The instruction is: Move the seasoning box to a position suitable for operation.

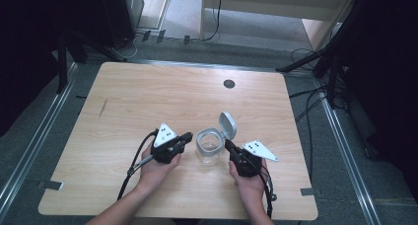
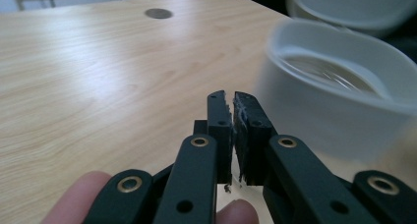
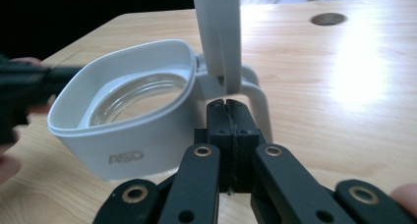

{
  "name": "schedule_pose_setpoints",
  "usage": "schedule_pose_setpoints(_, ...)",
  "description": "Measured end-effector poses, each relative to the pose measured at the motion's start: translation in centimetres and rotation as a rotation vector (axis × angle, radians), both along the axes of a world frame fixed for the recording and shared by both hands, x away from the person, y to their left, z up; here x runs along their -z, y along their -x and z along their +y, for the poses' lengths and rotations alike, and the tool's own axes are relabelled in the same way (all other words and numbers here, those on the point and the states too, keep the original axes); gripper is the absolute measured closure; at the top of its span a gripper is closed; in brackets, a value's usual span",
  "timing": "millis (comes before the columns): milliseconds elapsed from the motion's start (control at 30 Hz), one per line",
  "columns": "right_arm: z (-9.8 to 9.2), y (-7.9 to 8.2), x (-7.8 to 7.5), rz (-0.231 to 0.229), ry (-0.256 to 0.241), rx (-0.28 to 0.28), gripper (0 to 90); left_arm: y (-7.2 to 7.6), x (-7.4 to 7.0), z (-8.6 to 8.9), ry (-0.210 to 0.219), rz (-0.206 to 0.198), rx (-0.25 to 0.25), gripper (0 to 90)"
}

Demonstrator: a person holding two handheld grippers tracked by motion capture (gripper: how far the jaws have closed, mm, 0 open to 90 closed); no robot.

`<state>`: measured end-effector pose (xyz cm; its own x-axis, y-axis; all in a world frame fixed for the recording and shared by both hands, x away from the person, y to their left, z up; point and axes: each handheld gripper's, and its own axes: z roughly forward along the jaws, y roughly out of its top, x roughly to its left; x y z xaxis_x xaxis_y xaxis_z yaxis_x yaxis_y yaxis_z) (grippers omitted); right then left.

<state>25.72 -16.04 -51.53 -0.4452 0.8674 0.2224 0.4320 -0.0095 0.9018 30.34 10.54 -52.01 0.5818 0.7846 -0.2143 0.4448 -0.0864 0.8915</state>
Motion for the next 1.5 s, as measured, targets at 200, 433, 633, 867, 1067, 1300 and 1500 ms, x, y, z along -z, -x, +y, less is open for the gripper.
schedule_pose_setpoints(200,2.0,2.2,0.4,0.053,0.012,0.099,90.0,-0.9,0.3,-1.3,-0.008,0.029,0.097,89.7)
schedule_pose_setpoints(433,2.5,1.6,0.7,0.078,0.000,0.162,90.0,0.9,0.1,-0.7,-0.018,0.011,0.116,89.5)
schedule_pose_setpoints(633,3.2,1.0,0.5,0.062,0.002,0.128,90.0,2.6,0.0,0.3,-0.020,-0.013,0.093,90.0)
schedule_pose_setpoints(867,4.9,-0.5,0.5,0.051,0.004,-0.025,90.0,4.7,0.3,3.0,-0.007,-0.015,0.023,88.0)
schedule_pose_setpoints(1067,5.5,-1.0,-0.1,0.023,0.014,-0.050,90.0,5.5,0.8,6.5,0.017,-0.046,-0.055,67.2)
schedule_pose_setpoints(1300,4.2,-4.8,-2.4,-0.028,0.009,-0.118,90.0,7.6,1.9,16.3,-0.020,-0.012,-0.317,18.9)
schedule_pose_setpoints(1500,4.4,-6.9,-4.6,-0.050,-0.006,-0.152,90.0,8.8,2.9,20.1,-0.070,0.019,-0.375,13.6)
